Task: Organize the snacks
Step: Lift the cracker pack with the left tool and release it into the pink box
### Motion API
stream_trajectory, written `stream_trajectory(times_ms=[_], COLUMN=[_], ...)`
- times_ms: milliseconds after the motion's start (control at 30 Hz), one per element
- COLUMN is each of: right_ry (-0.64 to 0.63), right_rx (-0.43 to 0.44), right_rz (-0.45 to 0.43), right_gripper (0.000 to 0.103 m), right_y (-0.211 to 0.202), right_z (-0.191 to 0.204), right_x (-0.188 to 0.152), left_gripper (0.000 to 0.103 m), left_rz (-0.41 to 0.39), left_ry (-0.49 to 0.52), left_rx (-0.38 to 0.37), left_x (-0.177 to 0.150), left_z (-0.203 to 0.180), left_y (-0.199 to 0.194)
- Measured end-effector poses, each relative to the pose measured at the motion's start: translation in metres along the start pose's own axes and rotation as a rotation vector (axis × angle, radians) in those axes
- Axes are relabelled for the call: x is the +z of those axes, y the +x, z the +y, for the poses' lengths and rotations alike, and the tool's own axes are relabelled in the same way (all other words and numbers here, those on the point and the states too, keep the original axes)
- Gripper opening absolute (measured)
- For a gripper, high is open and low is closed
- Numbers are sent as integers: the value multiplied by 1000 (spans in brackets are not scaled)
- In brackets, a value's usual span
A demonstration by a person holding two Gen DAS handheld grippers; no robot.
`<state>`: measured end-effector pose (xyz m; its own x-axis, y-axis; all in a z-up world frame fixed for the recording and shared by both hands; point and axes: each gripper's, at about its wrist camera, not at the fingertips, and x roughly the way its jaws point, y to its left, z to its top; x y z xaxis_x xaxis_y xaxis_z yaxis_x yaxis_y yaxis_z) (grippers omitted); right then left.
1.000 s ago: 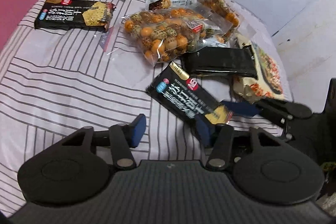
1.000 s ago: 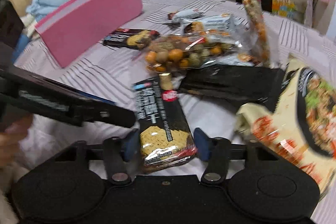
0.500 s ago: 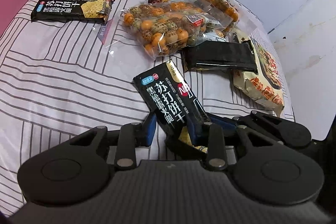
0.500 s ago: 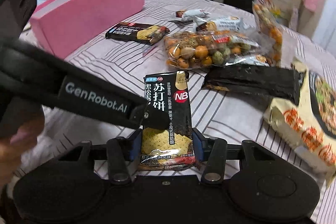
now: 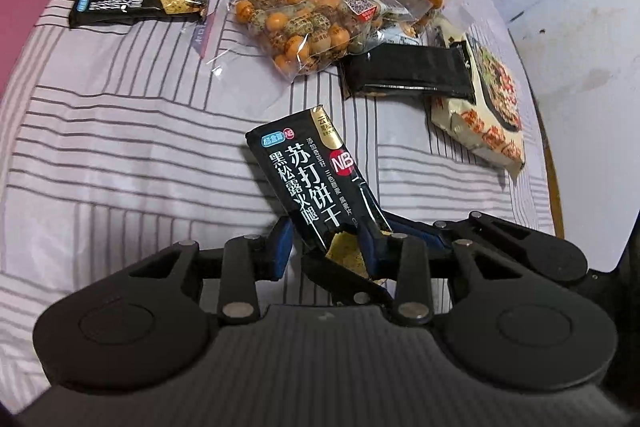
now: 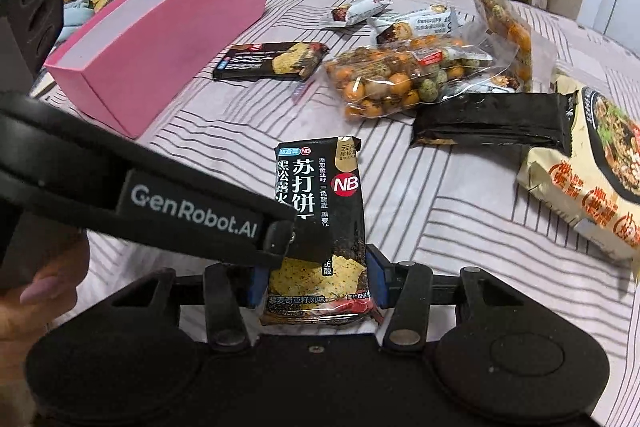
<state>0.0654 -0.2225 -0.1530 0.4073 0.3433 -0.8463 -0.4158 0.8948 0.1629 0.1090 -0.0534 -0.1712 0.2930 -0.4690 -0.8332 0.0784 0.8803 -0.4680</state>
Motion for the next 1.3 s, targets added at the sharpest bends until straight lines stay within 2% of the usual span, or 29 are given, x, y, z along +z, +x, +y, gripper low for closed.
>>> stream_trajectory(times_ms=[133,300,533,700,967,1100,1300], right_ry=[-7,-56,-170,-222,-240,-299,-386], right_rx=[18,17,2,26,102,95,122], right_rz=[-3,-39,-113,-137,-141,-169,-236], right_gripper=[54,54,54,54,54,54,54], right_y=[-14,-36,-72,-88,-94,-90,-73], right_z=[12,32,64,86,123,143,162], right_x=[4,11,27,40,67,87,130], left_gripper=[34,34,34,34,38,38,39], left_rz=[13,-19,-137,-205,-308,-354,-431], left_ry=[5,18,-1,-2,4,-18,-73], left_rx=[11,11,-10,2,97,115,138], left_x=[0,-3,-11,-17,-27,-17,18], left_z=[0,-2,-1,2,14,26,53], left_y=[-20,-51,-107,-143,-189,-207,-225])
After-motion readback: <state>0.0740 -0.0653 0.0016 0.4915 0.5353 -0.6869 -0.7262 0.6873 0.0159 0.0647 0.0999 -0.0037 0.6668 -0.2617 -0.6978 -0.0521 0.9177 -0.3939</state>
